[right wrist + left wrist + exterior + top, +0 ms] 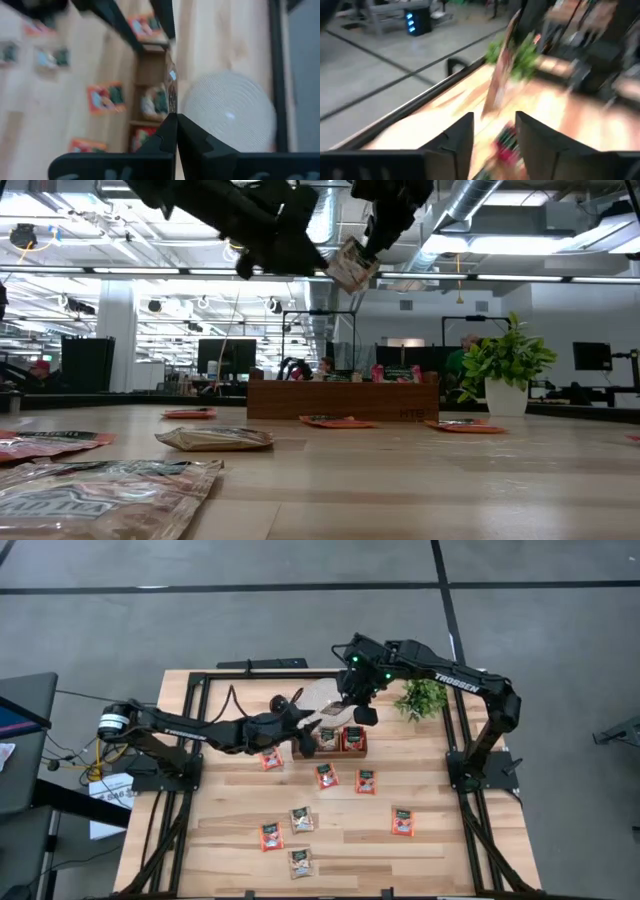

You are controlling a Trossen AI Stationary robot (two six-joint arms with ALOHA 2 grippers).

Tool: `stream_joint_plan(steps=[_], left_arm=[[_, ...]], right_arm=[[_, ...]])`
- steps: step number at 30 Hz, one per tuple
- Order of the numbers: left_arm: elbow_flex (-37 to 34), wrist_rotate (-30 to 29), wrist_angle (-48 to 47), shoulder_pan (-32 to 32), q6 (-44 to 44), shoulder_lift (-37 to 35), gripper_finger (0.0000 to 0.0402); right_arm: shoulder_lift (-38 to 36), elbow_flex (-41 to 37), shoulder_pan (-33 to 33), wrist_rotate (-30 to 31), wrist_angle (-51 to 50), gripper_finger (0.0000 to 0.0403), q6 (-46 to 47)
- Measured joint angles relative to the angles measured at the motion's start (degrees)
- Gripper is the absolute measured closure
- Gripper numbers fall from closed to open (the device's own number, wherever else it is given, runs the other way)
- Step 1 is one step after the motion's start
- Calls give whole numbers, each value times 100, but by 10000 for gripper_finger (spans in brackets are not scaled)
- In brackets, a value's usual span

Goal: Pick & Place Tea
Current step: Put the top right brown tea bag into the middle slot of the wooden organizer

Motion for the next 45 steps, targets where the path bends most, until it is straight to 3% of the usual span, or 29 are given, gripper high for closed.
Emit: stream_joint_plan(steps=[4,7,15,20,30,45], left_arm=[[2,-672,-1306,-49,123,-337,235],[2,-1054,-2462,-40,-138,-584,231],[1,-1263,-5443,13,-1926,-1042,231],[-2,-1280,-6683,9,-2650,-1114,231],[-330,-1232,-6847,9,-2960,-1147,231],[-732,-1230,-6827,9,-3060,-1148,231]], right_arm=[[29,0,295,819,-164,403,-80],[153,-7,556,1096,-184,403,-86],[813,142,1288,1857,-439,403,-230],[1409,689,1548,1996,-963,403,-163],[2454,2048,1585,1945,-1885,403,580],[2832,2151,1436,1650,-1899,403,916]])
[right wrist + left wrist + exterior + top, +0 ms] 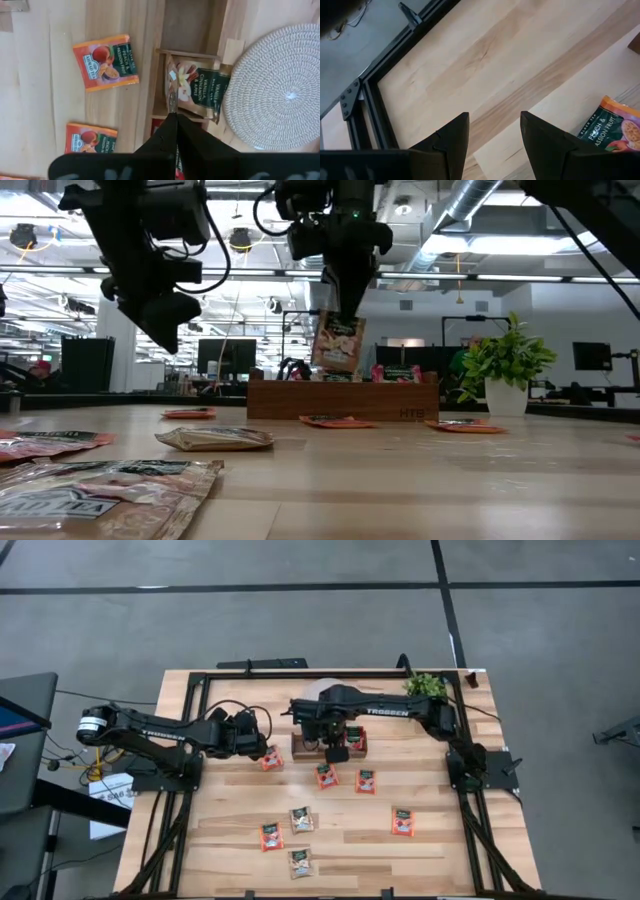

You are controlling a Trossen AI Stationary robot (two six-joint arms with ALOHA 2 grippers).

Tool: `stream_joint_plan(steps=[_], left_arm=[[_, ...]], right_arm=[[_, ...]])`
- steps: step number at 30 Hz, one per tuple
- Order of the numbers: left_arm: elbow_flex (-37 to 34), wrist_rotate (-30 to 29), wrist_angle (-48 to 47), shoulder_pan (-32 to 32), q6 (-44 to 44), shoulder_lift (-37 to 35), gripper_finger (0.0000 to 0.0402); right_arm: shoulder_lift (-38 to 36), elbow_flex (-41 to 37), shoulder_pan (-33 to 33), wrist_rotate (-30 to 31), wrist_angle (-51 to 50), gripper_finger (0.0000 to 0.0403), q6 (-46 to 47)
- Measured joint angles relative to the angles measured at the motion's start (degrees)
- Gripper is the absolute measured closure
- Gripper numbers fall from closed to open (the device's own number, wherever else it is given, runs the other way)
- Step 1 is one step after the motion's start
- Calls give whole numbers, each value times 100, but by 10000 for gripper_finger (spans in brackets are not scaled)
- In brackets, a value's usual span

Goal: Pick & Place Tea
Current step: Put the top right brown tea bag into the middle slot of the wooden organizer

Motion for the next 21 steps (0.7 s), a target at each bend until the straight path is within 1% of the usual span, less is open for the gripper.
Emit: stream_joint_plan(steps=[9,13,21], left_arm=[[0,0,32,0,3,0,231],[0,0,122,0,37,0,231],[0,0,243,0,59,0,231]], right_arm=[[3,-4,-247,-17,33,403,3],[3,-4,-340,-165,19,403,4],[3,-4,-341,-188,1,403,-43]])
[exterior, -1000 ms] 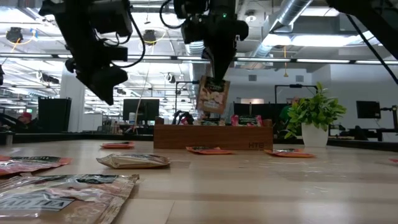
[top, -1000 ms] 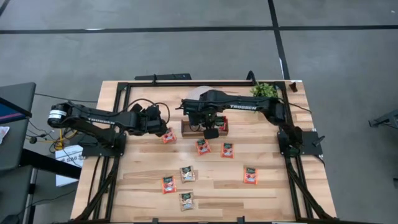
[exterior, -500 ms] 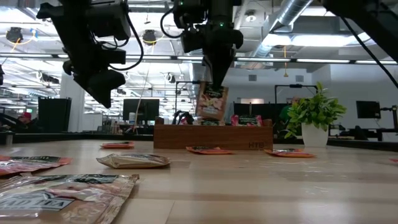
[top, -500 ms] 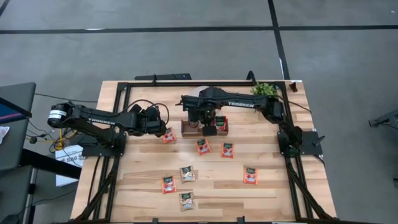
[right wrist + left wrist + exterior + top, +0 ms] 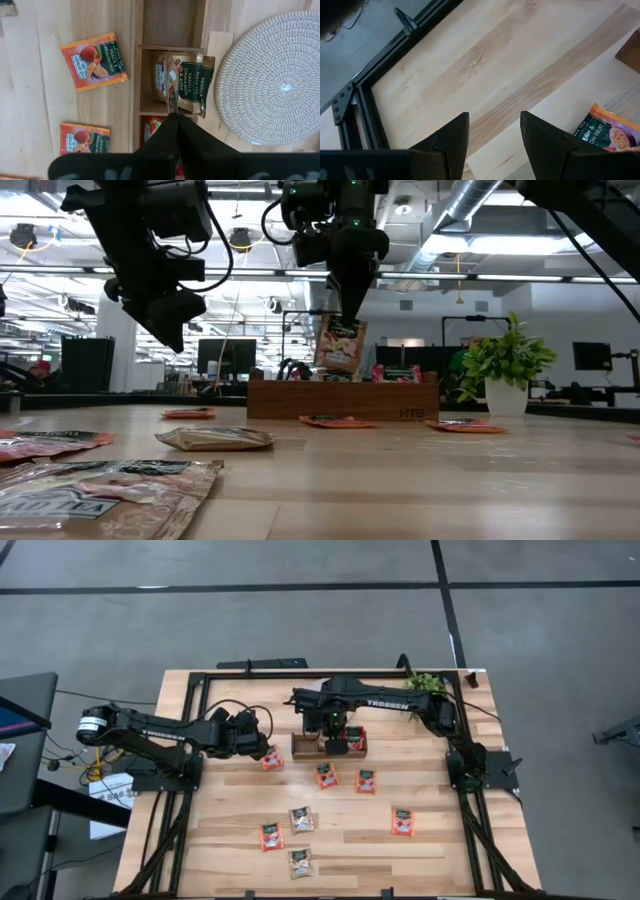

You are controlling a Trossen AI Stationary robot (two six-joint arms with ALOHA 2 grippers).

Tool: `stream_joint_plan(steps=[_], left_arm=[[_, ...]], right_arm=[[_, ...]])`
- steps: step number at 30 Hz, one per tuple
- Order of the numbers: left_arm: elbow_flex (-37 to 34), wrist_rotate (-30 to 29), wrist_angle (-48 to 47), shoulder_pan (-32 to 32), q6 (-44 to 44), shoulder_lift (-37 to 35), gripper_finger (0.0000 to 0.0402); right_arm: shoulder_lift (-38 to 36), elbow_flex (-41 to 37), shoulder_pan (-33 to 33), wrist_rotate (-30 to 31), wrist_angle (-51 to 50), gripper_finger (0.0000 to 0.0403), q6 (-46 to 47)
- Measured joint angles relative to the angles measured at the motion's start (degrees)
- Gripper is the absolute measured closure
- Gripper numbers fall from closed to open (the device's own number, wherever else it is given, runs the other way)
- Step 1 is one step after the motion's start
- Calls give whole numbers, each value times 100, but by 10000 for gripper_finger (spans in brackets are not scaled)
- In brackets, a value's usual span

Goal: Pick & Place Tea
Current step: Put the top right brown tea bag into the middle slot of the wooden organizer

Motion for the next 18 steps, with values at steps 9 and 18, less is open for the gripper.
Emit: stream_joint_plan(steps=[9,18], left_arm=[[0,0,5,0,0,0,231],[0,0,45,0,4,2,231]], right_arm=[[216,-13,-3,-91,-225,403,-17],[376,-4,15,-103,-220,403,-122]])
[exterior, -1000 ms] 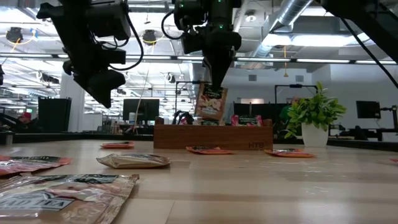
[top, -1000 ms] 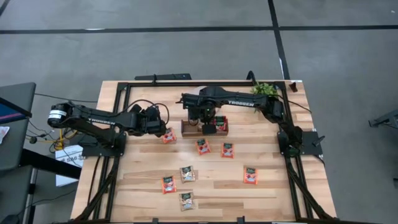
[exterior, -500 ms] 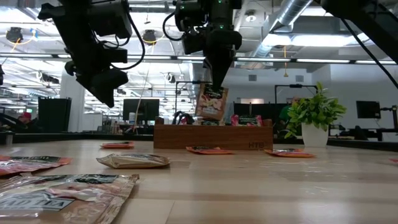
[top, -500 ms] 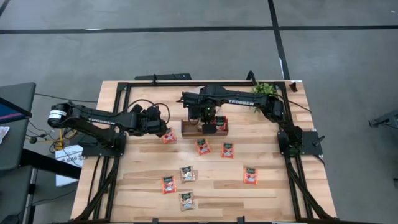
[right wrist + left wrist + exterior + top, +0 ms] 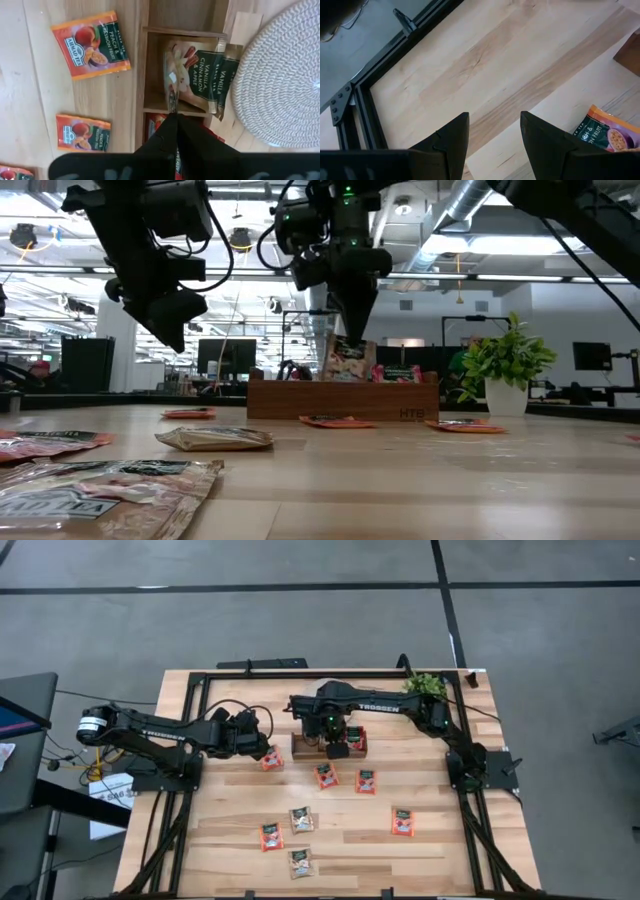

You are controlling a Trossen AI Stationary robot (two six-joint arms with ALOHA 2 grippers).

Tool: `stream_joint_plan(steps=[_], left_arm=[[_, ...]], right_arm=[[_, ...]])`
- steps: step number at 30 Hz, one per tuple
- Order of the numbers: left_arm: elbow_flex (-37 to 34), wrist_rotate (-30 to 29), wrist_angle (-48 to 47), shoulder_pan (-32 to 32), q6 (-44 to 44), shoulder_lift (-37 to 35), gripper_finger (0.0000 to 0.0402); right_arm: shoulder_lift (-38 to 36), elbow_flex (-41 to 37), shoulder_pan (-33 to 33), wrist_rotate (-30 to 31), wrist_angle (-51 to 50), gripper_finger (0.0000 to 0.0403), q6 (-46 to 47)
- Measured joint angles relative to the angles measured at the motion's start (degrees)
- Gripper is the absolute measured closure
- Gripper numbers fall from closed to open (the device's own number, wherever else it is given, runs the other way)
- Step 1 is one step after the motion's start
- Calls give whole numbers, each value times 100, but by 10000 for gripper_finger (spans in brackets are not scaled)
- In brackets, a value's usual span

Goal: Pick & Place Tea
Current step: Put the top right brown tea bag into the middle slot of the wooden organizer

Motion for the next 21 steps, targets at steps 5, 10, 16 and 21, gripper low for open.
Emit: stream_joint_plan(steps=[5,10,16,21], left_arm=[[0,0,19,-2,3,0,231],[0,0,160,-1,130,0,231],[0,0,230,0,131,0,231],[0,0,228,-1,131,0,231]], right_arm=[[0,2,-4,0,-38,403,-29],[0,2,-9,3,23,403,-31],[-1,2,-48,5,35,403,-70],[0,2,-48,14,38,402,-177]])
